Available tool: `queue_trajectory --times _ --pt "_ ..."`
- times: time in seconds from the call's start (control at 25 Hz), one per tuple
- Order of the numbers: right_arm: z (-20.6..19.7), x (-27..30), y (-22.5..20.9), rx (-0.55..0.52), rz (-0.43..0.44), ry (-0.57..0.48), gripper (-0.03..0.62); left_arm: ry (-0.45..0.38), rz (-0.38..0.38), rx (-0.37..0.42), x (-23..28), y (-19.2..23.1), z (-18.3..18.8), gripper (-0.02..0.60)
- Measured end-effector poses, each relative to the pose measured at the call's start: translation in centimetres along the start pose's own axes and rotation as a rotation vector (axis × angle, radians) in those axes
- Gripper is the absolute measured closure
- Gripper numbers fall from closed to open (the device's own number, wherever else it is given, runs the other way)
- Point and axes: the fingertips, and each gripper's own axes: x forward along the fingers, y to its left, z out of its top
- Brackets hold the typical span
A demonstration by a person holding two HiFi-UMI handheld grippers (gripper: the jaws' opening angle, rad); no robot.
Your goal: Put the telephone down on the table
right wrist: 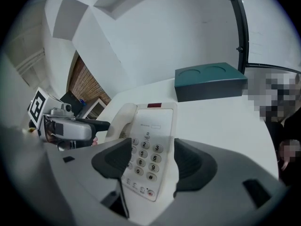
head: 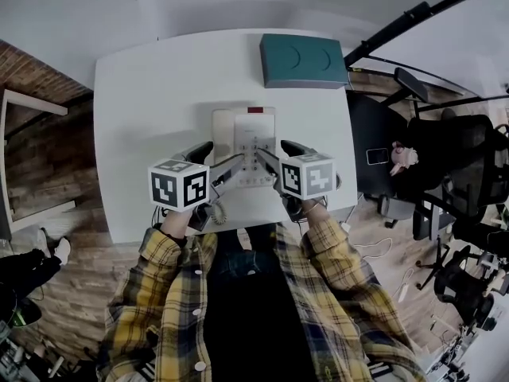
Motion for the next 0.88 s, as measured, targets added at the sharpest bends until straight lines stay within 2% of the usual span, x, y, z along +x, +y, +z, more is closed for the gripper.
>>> queue_trajectory --times 0.32,0.36,0.44,0.64,0.88 --pt "2.7 -2.6 1.5 -0.054 0.049 -0.107 0.31 -0.061 -0.001 0.065 -0.9 -2.3 2.7 0.195" --pt "3.2 -3.1 1.6 -0.076 0.04 -0.129 0.327 -0.07 -0.004 0.076 -1.0 -2.7 3.1 0.195" --pt "4.2 -4.3 1.8 -0.121 0.016 -0.176 0.403 -0.092 -0.009 0.098 -1.4 -3.5 3.8 0.195" --pt "6.7 -7.4 2.9 -0.183 0.03 -0.298 0.425 -0.157 -0.032 0.159 -2.3 -6.2 5.5 0.195" --pt "9.9 -10.8 5.1 -0.209 0.117 -0.445 0.483 -0.246 -0.081 0.256 -4.2 -10.7 8.3 0.196"
